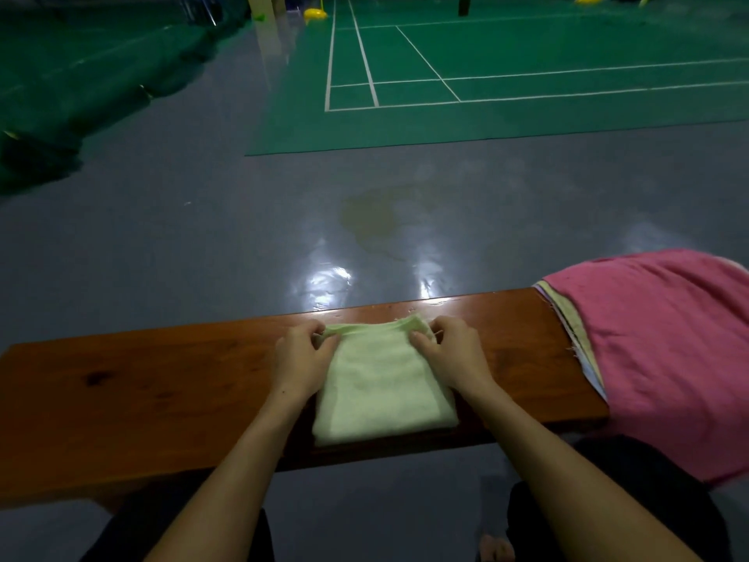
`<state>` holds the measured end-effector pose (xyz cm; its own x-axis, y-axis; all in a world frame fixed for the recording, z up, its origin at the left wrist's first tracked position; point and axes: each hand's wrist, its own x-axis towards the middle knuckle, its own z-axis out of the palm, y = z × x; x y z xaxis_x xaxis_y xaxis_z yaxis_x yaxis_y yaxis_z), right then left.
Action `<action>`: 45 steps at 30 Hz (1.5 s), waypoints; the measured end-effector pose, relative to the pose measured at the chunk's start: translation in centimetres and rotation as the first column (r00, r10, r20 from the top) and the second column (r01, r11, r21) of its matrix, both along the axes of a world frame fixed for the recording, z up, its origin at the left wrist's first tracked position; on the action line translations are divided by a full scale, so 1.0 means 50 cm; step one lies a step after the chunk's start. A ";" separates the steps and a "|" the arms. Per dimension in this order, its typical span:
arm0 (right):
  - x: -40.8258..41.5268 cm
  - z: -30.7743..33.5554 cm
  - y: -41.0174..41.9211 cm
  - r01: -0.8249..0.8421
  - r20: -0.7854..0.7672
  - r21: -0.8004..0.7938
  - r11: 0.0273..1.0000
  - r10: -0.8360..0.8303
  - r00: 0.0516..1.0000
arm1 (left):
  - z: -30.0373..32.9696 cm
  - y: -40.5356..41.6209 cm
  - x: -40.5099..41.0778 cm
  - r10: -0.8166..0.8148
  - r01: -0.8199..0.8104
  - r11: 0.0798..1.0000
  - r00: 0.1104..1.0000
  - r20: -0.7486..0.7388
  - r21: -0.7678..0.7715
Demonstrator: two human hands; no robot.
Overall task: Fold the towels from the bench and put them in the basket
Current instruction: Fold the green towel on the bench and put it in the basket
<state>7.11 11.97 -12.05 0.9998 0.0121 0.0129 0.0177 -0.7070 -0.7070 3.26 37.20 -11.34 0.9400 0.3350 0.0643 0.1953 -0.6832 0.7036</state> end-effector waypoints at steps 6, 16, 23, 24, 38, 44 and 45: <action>-0.022 0.014 -0.003 0.161 0.134 -0.347 0.924 -0.121 0.984 | 0.019 -0.024 -0.026 0.099 -0.106 0.969 0.994 0.044 0.225; -0.126 -0.042 0.051 -0.421 0.031 -0.563 0.712 0.527 0.849 | -0.057 -0.081 -0.102 -0.408 0.447 0.669 0.889 -0.210 0.593; -0.072 -0.030 -0.019 -0.427 -0.092 -0.584 0.691 0.466 0.880 | -0.061 -0.017 -0.099 -0.330 0.424 0.684 0.906 -0.266 0.594; -0.070 -0.027 -0.029 -0.418 -0.095 -0.579 0.700 0.451 0.887 | -0.057 -0.005 -0.102 -0.315 0.415 0.696 0.910 -0.270 0.586; -0.174 0.039 -0.090 -0.537 0.000 -0.406 0.740 0.588 0.809 | -0.008 0.033 -0.177 -0.633 0.561 0.676 0.774 -0.011 0.478; -0.116 0.025 -0.077 -0.494 0.042 -0.539 0.682 0.607 0.793 | -0.002 0.036 -0.139 -0.609 0.558 0.609 0.785 -0.118 0.564; -0.108 0.024 -0.074 -0.483 0.033 -0.570 0.664 0.606 0.795 | -0.002 0.037 -0.134 -0.600 0.548 0.609 0.791 -0.118 0.573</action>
<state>1.71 8.26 -10.87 0.7838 0.6198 0.0371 0.6157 -0.7680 -0.1763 -3.42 39.06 -11.43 0.9097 -0.3934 0.1331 -0.4112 -0.8982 0.1557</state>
